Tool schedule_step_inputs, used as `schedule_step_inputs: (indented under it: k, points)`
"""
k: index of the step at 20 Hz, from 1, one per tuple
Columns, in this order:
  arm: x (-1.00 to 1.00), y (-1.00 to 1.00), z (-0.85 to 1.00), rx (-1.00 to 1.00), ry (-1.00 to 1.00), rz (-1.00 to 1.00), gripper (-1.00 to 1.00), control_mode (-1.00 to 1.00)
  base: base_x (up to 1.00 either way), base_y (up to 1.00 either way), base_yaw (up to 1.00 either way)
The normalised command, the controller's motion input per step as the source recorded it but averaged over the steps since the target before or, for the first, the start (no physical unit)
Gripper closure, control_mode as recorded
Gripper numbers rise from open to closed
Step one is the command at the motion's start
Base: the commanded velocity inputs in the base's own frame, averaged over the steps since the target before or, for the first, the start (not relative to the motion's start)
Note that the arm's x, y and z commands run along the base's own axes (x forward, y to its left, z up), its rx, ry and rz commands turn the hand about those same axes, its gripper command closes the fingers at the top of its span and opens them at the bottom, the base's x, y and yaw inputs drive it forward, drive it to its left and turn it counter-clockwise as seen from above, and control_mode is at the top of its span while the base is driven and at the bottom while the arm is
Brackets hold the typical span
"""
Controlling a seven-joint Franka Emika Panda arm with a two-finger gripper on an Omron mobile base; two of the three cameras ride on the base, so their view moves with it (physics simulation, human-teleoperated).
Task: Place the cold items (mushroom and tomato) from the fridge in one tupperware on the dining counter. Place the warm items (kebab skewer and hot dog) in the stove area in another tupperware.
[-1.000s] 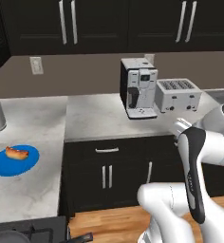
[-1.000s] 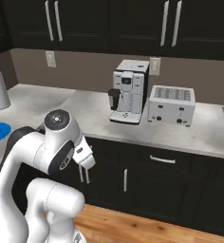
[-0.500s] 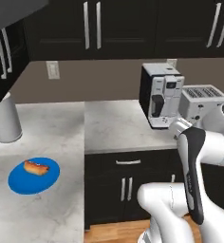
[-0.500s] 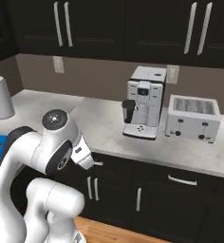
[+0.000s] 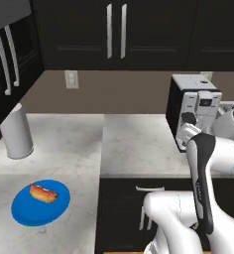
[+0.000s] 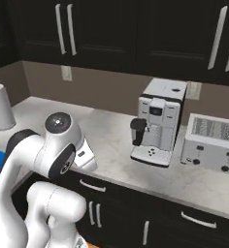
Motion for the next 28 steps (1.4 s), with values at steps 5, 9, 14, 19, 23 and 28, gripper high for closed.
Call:
schedule_step_inputs:
  k: [5, 9, 14, 19, 23, 28]
  points:
    - [0.00, 0.00, 0.00, 0.00, 0.00, 0.00, -1.00, 1.00, 0.19, 0.40, 0.29]
    - [0.00, 0.00, 0.00, 0.00, 0.00, 0.00, -1.00, 1.00, 0.34, 0.36, 0.30]
    - [0.00, 0.00, 0.00, 0.00, 0.00, 0.00, -1.00, 1.00, 0.45, 0.04, 0.35]
    - [0.35, 0.30, -0.14, -0.14, 0.07, 0.30, -1.00, -1.00, 0.09, 0.00, 0.07]
    - [0.06, 0.88, -0.34, -0.26, 0.00, 0.33, -1.00, -1.00, 0.00, 0.00, 0.00]
    - [-0.20, 0.48, -0.24, -0.04, -0.11, 0.38, -1.00, -1.00, 0.00, 0.00, 0.00]
